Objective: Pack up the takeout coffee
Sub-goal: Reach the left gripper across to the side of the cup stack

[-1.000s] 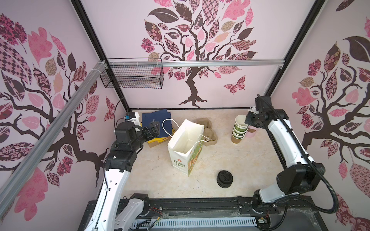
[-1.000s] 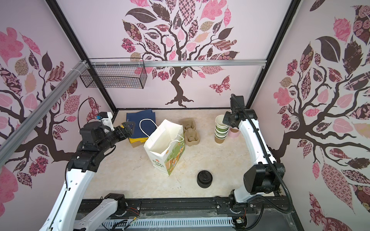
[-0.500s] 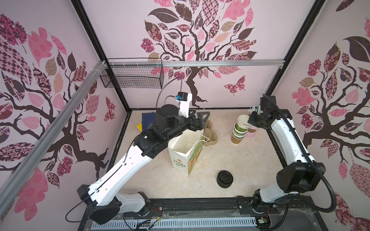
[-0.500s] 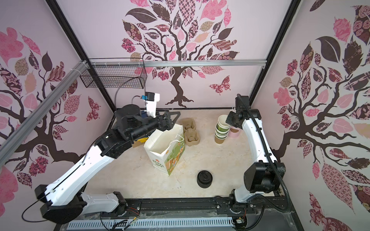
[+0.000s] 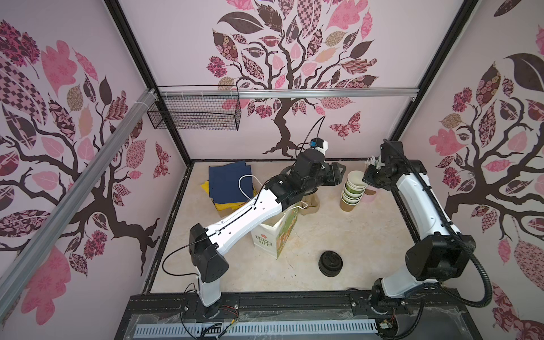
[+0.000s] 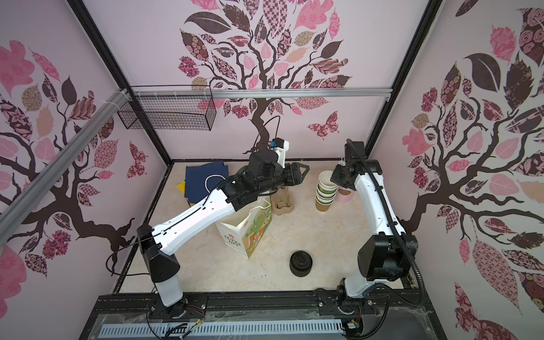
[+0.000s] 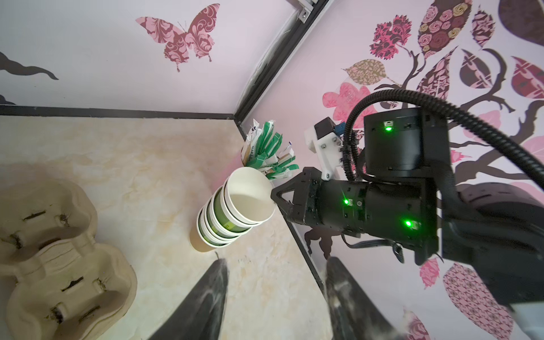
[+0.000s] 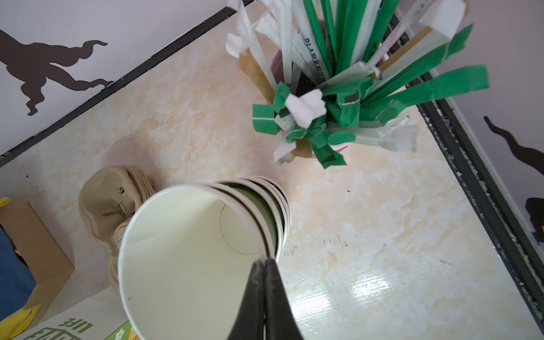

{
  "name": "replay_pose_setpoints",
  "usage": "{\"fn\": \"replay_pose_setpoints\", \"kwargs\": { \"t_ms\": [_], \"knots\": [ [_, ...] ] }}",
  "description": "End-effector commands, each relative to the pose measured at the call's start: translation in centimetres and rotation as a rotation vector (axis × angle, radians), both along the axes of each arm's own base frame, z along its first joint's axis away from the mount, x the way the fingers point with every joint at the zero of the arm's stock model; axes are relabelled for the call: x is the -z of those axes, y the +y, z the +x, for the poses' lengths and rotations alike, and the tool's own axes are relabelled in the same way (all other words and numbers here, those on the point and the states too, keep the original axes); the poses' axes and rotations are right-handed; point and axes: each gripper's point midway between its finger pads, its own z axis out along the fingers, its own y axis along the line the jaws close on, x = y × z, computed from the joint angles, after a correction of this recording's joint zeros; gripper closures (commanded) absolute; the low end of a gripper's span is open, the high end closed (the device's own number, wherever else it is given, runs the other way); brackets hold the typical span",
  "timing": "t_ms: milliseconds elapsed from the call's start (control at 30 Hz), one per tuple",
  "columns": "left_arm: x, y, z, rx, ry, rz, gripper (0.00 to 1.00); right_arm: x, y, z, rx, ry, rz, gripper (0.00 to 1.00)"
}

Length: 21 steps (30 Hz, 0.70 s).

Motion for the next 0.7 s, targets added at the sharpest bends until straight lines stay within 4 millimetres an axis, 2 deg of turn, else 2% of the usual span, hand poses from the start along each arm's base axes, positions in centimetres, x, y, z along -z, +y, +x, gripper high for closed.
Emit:
{"fn": "replay_pose_setpoints", "kwargs": {
  "t_ms": [0,133,367,500,667],
  "knots": [
    [0.4,-0.8,1.3,-0.042,0.087,-0.034,0.45,-0.6,0.1,0.6,0.011,-0.013,0.020,1.00],
    [3.7,-2.9,2.6,-0.006,0.234,-0.068,0.49,-0.6,0.4,0.9,0.009,-0.020,0.035,1.00],
    [7.2,-3.3,4.1,-0.062,0.320,-0.082,0.57,-0.8,0.5,0.8,0.012,-0.032,0.045,1.00],
    [9.8,-4.3,4.6,-0.055,0.378,-0.074,0.64,-0.6,0.6,0.8,0.010,-0.028,0.053,1.00],
    [11.7,-5.8,5.0,-0.031,0.420,-0.082,0.69,-0.7,0.7,0.9,0.008,-0.033,0.059,1.00]
  ]
}}
